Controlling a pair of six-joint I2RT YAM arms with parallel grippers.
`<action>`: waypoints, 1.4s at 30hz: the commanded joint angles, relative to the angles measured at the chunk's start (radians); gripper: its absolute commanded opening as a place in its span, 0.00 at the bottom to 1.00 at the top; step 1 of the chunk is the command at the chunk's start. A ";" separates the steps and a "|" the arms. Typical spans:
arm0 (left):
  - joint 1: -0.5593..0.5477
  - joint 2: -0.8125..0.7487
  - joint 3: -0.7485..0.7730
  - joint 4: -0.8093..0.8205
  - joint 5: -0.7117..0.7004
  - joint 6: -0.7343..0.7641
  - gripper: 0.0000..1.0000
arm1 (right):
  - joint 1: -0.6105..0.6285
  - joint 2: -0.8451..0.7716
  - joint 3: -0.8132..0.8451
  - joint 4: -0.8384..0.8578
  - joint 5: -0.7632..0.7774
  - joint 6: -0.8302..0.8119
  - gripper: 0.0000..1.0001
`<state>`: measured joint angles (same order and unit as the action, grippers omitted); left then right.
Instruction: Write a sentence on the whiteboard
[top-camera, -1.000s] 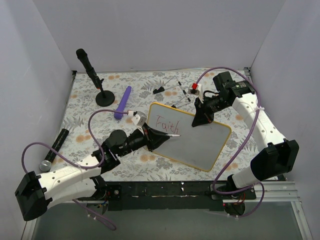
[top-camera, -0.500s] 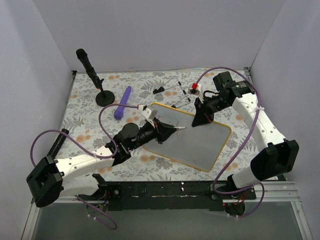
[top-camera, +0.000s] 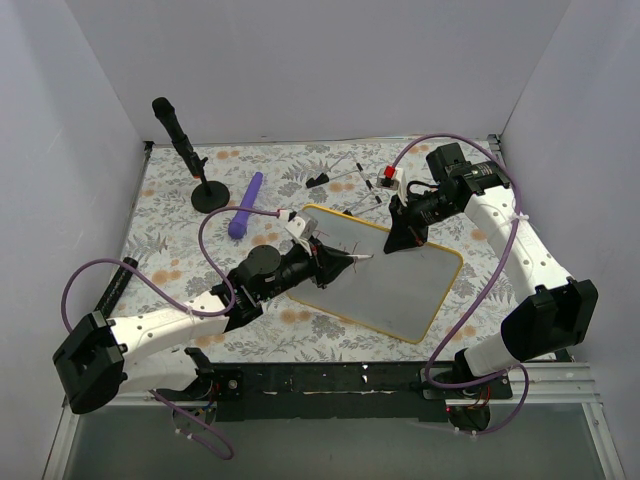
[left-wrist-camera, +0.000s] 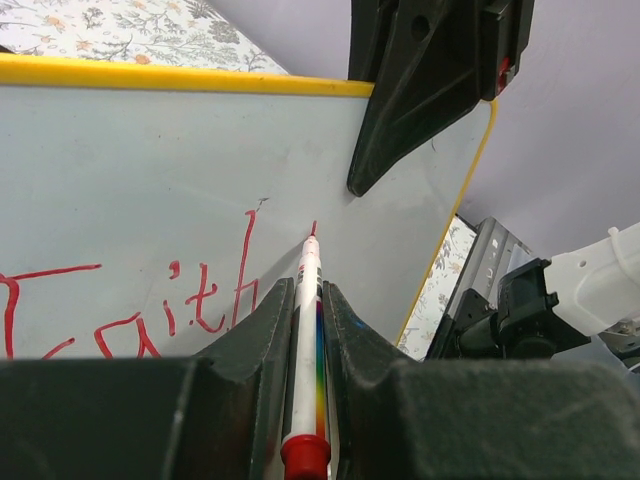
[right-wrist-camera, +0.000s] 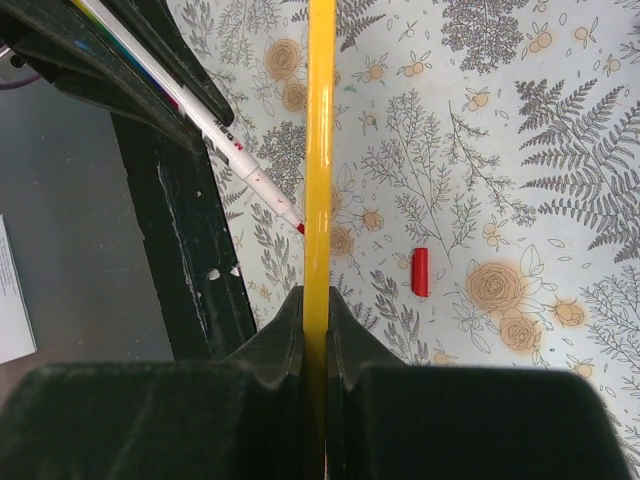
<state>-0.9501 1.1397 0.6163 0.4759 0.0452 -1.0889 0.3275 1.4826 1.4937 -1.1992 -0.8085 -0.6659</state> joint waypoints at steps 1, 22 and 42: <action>-0.001 -0.027 0.022 -0.059 -0.015 0.020 0.00 | -0.002 -0.036 0.016 0.047 -0.078 -0.023 0.01; -0.001 -0.064 0.010 -0.091 0.018 0.007 0.00 | -0.002 -0.028 0.023 0.041 -0.081 -0.023 0.01; 0.001 0.008 0.071 -0.094 0.015 0.027 0.00 | -0.002 -0.031 0.022 0.043 -0.083 -0.023 0.01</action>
<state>-0.9512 1.1313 0.6308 0.3710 0.0650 -1.0840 0.3267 1.4826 1.4937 -1.1984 -0.8070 -0.6624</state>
